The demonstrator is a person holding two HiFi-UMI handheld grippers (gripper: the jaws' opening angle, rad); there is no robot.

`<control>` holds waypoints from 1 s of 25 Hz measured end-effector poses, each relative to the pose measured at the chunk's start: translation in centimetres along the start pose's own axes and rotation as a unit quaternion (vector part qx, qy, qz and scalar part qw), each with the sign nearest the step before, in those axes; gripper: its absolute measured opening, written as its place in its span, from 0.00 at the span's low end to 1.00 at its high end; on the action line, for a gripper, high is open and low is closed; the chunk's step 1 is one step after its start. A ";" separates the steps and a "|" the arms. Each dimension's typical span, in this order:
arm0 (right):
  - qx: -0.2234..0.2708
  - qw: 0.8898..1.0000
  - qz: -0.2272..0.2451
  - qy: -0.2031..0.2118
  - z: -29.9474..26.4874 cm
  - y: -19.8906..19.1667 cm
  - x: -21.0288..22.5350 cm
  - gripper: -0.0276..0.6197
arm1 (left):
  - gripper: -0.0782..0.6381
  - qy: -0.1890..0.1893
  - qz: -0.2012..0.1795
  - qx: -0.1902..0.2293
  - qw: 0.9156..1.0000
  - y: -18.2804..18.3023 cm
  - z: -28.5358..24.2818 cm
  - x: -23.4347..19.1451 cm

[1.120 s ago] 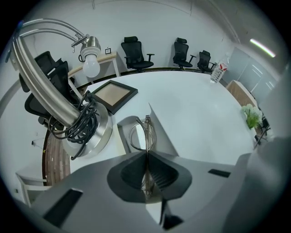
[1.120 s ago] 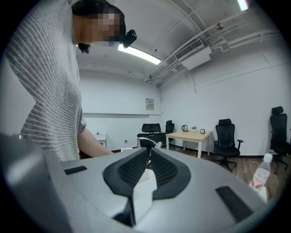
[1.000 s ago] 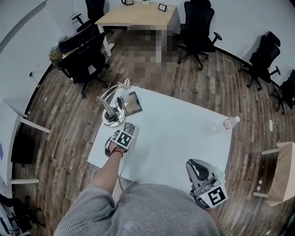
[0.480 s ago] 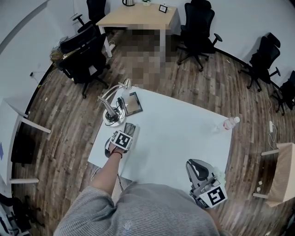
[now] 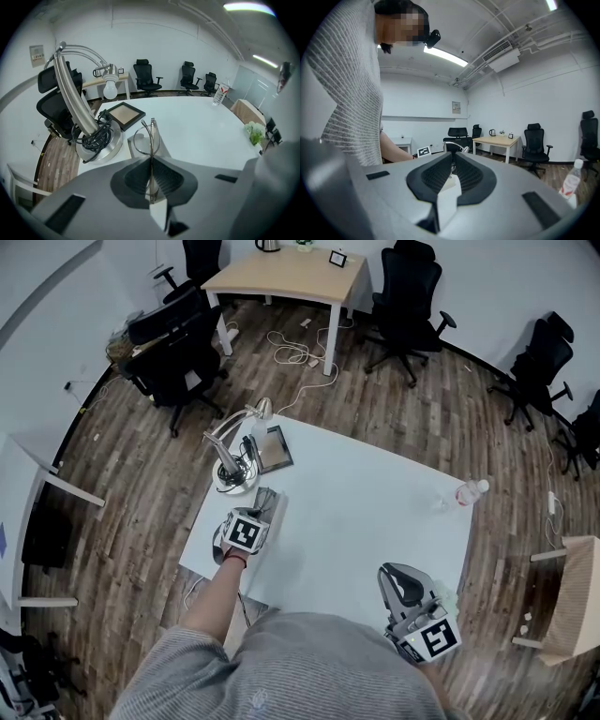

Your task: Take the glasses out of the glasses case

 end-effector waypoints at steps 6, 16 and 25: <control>0.002 1.000 0.000 0.007 -0.1 -0.2 -0.2 0.07 | 0.14 -0.005 -0.018 0.066 0.998 1.5 2.8 1.3; -0.001 1.000 0.004 0.003 0.0 -0.5 -0.3 0.07 | 0.14 -0.025 -0.044 0.150 0.987 4.7 6.7 5.5; -0.007 1.000 0.004 0.002 0.2 -0.7 -0.4 0.07 | 0.14 -0.065 -0.066 0.194 0.977 6.7 9.3 9.3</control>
Point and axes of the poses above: the fingertips, and each gripper's own axes: z backward along the fingers, x to its right, y out of its top, the point moved 10 cm from there along z, backward along the fingers, and after that the axes turned 11 degrees about x, right-handed, at the moved point
